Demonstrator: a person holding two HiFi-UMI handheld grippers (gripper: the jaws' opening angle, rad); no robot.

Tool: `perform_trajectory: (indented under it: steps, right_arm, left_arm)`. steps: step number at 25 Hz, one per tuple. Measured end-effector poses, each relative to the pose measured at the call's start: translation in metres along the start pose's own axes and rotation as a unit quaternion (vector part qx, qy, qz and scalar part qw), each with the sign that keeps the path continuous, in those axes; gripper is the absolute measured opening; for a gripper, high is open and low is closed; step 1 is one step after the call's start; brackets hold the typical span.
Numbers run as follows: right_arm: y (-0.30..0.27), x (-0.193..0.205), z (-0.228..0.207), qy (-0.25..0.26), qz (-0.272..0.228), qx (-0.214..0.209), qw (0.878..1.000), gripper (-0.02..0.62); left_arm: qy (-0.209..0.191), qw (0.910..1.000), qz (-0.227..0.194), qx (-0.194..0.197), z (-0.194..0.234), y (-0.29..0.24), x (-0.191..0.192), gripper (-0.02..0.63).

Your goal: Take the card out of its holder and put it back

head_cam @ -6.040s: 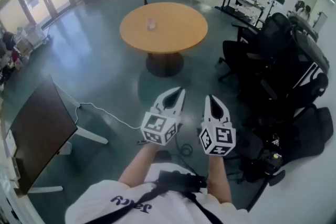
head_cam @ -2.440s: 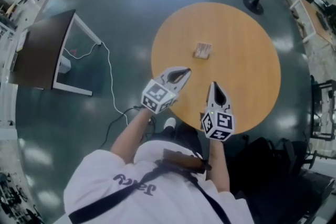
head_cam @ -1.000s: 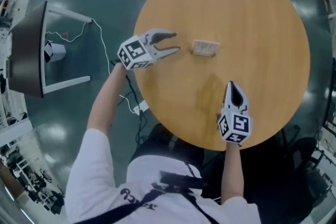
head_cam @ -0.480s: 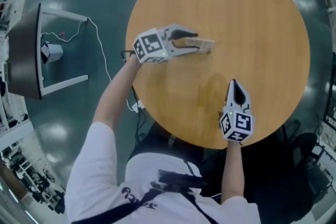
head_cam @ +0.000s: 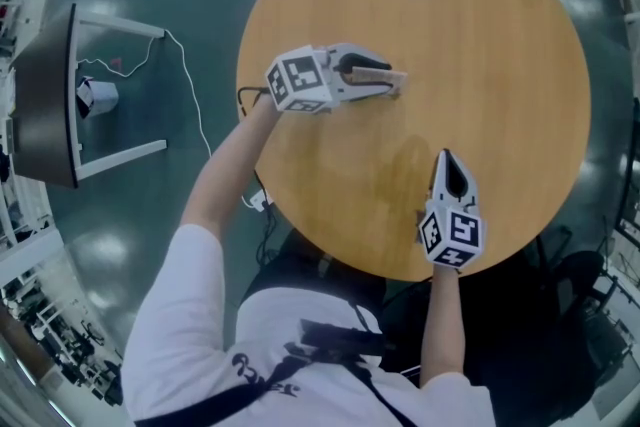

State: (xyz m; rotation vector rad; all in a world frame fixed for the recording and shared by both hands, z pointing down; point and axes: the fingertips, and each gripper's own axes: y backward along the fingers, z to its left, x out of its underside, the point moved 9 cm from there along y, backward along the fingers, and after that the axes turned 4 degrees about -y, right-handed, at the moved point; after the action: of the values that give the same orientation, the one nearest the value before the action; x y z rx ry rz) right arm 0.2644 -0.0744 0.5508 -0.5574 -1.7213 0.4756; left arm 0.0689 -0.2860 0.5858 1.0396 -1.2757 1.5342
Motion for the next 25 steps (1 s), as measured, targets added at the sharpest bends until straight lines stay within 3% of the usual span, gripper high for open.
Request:
perform_trajectory:
  steps: [9, 17, 25]
  right_arm:
    - [0.001, 0.001, 0.001, -0.002, -0.006, -0.001, 1.0, 0.021]
    - [0.009, -0.001, 0.005, 0.001, -0.017, 0.0, 1.0, 0.021]
    - [0.036, -0.004, -0.005, -0.002, -0.037, 0.021, 0.999, 0.021]
  left_arm:
    - [0.017, 0.9998, 0.004, 0.003, 0.005, -0.004, 0.006, 0.031]
    - [-0.004, 0.9997, 0.017, 0.018, 0.009, -0.001, -0.009, 0.028]
    - [-0.022, 0.9996, 0.007, 0.016, 0.012, 0.018, -0.057, 0.028]
